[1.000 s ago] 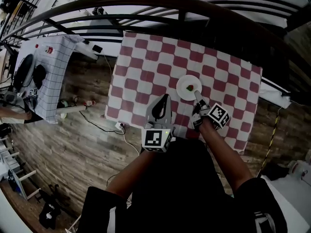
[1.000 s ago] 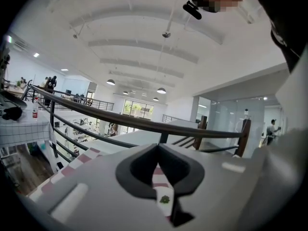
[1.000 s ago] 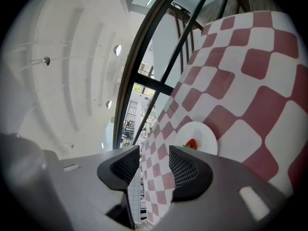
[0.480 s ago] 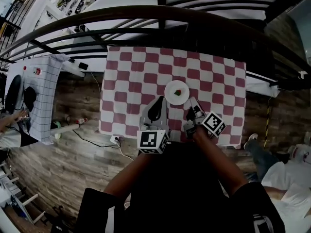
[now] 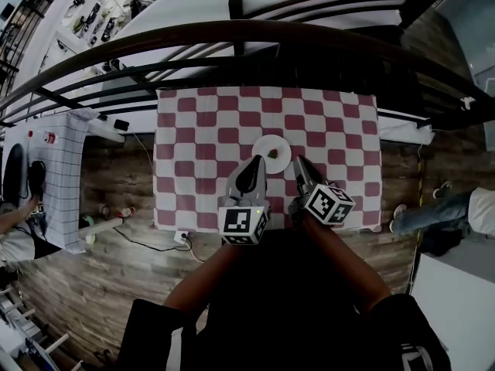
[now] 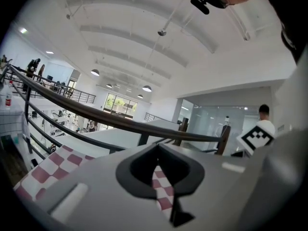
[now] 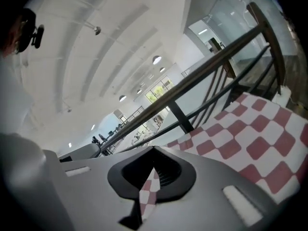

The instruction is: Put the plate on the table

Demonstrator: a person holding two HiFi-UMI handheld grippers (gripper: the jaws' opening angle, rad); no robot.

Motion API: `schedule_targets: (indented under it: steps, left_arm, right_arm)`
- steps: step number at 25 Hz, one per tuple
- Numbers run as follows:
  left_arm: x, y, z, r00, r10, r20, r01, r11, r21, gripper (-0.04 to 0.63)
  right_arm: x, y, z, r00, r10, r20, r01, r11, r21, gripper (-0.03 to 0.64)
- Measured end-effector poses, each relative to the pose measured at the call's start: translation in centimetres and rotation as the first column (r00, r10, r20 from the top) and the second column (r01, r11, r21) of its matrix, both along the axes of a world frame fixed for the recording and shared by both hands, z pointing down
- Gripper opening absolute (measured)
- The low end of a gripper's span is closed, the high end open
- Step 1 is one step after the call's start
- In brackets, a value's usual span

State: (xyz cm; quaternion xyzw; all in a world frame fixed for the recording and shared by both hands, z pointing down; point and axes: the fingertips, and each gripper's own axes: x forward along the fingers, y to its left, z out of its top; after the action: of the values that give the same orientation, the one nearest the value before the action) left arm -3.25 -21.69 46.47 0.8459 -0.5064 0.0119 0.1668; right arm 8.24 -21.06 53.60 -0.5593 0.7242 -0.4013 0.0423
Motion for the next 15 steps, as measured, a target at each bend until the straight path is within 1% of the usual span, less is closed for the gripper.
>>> schedule_targets:
  steps: [4,7,12,15]
  left_arm:
    - [0.7,-0.4,0.0,1.000,0.030,0.004,-0.030,1.000,-0.003,0.011]
    - [1.3,-0.7,-0.4,0.999,0.046,0.021,-0.046,0.999,0.015,0.011]
    - [1.5,-1.1,-1.5,0.996,0.035,0.082,-0.041,0.996,0.080,0.011]
    - [1.5,-1.1,-1.6,0.995,0.033,0.093,-0.042,0.995,0.094,0.011]
  right_arm:
    - [-0.3,-0.5,-3.0,0.990,-0.035,-0.139,0.050,0.993,0.106,-0.002]
    - [-0.5,-0.8,-4.6,0.972,-0.048,-0.228,0.084,0.985,0.152,-0.002]
    - [-1.0,-0.9,-7.6,0.918,-0.026,-0.395,0.133,0.960,0.245,-0.002]
    - [-1.2,-1.0,-8.6,0.899,-0.003,-0.439,0.142,0.948,0.284,-0.002]
